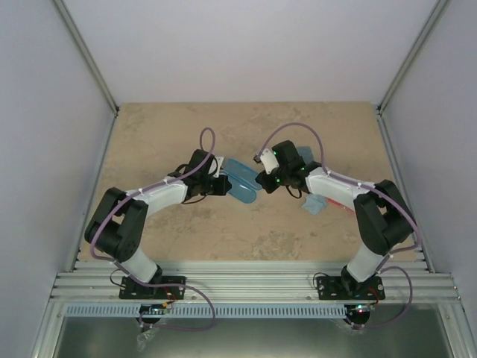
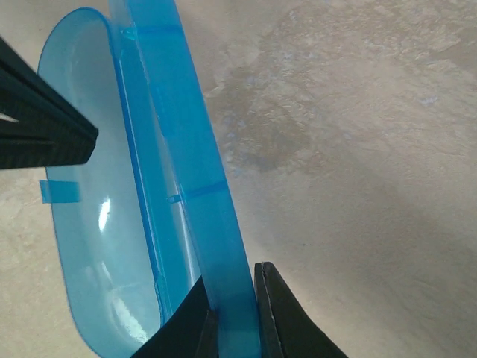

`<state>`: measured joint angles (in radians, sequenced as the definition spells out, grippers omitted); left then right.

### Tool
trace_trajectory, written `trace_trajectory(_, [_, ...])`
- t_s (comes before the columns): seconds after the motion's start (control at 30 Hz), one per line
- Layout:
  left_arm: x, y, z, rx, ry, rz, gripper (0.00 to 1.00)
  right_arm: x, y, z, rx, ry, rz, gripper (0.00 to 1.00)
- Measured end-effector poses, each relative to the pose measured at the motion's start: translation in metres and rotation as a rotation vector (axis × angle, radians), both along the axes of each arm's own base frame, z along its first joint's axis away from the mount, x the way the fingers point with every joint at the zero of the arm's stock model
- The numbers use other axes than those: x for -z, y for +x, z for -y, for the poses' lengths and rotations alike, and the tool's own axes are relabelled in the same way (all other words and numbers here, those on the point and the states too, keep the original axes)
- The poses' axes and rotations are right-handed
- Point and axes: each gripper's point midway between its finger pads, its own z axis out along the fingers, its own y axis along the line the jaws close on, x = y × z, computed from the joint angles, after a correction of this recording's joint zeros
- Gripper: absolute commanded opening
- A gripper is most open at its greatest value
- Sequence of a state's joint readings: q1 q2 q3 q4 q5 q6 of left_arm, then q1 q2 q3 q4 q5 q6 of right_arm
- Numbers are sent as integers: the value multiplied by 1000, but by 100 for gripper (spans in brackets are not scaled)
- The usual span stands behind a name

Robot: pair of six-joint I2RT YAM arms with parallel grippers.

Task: Organize the sunglasses
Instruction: Place the sunglasses case at the center of the board.

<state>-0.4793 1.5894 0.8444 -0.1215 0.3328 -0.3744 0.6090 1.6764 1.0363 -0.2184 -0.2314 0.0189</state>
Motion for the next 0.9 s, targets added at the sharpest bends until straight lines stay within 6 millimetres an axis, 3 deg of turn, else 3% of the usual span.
trace_trajectory(0.5, [43,9,-9,-39,94,-44,6,30,22,-13,18,2,-118,10])
trace_trajectory(0.57, [45,13,-8,-43,94,-42,6,31,22,-13,35,6,-134,16])
trace_trajectory(0.73, [46,16,-6,-46,95,-46,9,24,28,-17,83,40,-151,46])
trace_trajectory(0.9, [53,9,-11,-49,118,-90,16,12,30,-16,151,83,-174,59])
